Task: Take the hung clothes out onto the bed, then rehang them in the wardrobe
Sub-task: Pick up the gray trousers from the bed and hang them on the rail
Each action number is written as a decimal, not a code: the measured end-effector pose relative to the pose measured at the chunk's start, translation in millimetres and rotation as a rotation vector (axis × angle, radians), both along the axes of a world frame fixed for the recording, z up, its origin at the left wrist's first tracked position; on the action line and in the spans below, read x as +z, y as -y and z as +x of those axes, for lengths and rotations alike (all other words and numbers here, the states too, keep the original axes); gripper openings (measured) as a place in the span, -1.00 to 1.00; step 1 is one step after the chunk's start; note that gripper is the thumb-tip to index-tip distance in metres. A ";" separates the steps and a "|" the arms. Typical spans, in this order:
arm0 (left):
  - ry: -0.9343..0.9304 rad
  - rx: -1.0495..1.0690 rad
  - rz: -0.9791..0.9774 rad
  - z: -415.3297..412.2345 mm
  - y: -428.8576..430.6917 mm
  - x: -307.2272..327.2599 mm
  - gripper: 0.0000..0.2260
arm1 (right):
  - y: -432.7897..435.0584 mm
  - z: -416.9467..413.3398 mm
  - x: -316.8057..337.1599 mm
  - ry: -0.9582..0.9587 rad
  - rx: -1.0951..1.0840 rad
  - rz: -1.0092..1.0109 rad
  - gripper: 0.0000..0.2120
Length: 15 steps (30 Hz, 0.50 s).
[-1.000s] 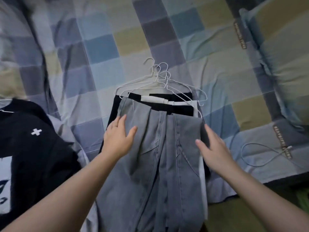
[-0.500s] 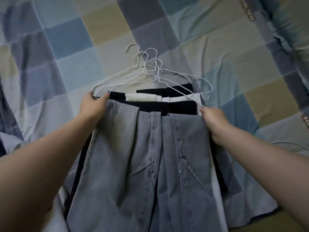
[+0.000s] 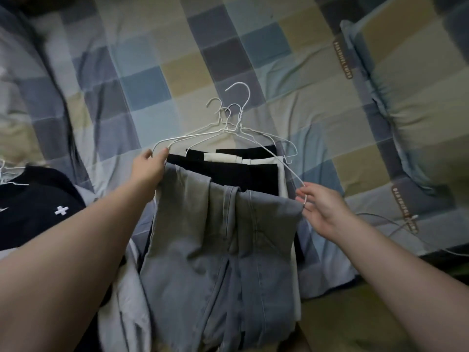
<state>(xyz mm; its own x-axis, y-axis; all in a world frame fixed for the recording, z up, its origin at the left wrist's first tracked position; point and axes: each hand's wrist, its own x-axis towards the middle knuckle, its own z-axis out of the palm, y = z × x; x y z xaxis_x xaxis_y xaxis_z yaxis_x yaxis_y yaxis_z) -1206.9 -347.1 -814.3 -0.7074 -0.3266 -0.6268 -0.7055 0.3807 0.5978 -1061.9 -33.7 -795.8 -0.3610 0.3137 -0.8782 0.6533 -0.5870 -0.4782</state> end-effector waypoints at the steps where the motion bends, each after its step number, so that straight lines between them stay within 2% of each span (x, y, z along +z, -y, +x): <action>1: 0.004 -0.009 -0.018 9.1 3.3 13.8 -0.42 | 2.4 10.4 14.3 -0.002 0.002 0.008 -0.84; 7: 0.010 -0.013 0.041 68.5 38.1 96.4 -0.49 | 36.2 95.5 82.8 0.012 -0.017 0.070 -0.85; 11: -0.044 -0.056 0.085 108.0 65.9 143.2 -0.74 | 75.8 156.8 136.6 0.006 -0.059 0.130 -0.88; 15: -0.114 -0.155 0.131 139.0 91.4 181.8 -0.82 | 110.5 207.2 184.4 -0.006 -0.125 0.230 -0.90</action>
